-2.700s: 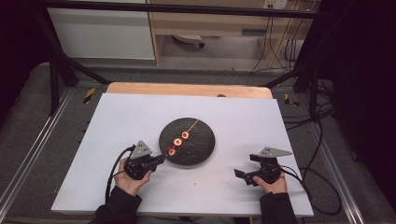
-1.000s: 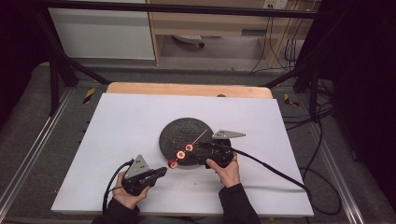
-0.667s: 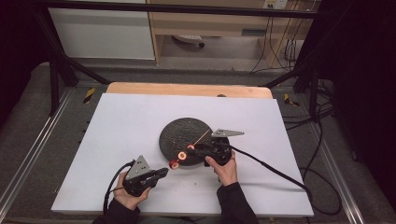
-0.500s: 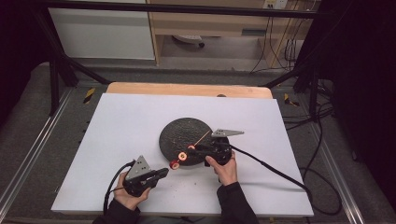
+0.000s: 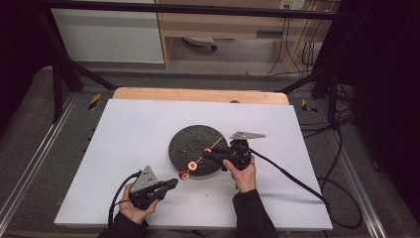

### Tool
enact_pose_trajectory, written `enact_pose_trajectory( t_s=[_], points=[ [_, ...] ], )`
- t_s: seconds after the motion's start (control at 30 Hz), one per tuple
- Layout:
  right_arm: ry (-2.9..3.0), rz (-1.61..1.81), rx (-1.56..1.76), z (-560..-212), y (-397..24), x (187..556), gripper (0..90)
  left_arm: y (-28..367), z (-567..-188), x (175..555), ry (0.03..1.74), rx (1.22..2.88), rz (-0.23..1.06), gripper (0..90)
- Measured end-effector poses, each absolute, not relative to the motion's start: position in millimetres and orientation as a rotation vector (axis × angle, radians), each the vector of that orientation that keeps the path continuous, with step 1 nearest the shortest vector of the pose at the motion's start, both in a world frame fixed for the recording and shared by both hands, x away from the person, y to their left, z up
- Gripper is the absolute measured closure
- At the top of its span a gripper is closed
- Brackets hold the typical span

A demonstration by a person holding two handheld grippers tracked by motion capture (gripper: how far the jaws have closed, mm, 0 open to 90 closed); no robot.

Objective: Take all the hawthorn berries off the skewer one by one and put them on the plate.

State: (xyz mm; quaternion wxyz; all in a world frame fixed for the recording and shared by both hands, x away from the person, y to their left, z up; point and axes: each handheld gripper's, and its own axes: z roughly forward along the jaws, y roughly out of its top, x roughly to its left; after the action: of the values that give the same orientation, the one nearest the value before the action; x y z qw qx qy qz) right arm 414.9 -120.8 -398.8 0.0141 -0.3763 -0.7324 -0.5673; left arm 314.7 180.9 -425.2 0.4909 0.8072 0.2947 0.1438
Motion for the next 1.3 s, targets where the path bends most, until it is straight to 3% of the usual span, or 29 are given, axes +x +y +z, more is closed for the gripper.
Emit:
enact_pose_trajectory(
  t_s=[0.73,1.3],
  points=[
    [-2.317,-1.855,-1.339,-358.3,-162.6,446.8,62.0,185.7,-423.6,313.8,0.717,1.942,0.359,88.3],
    [-2.369,-1.769,-1.385,-381.8,-149.8,459.8,62.0,193.8,-420.8,315.3,0.747,1.914,0.372,88.3]
  ],
)
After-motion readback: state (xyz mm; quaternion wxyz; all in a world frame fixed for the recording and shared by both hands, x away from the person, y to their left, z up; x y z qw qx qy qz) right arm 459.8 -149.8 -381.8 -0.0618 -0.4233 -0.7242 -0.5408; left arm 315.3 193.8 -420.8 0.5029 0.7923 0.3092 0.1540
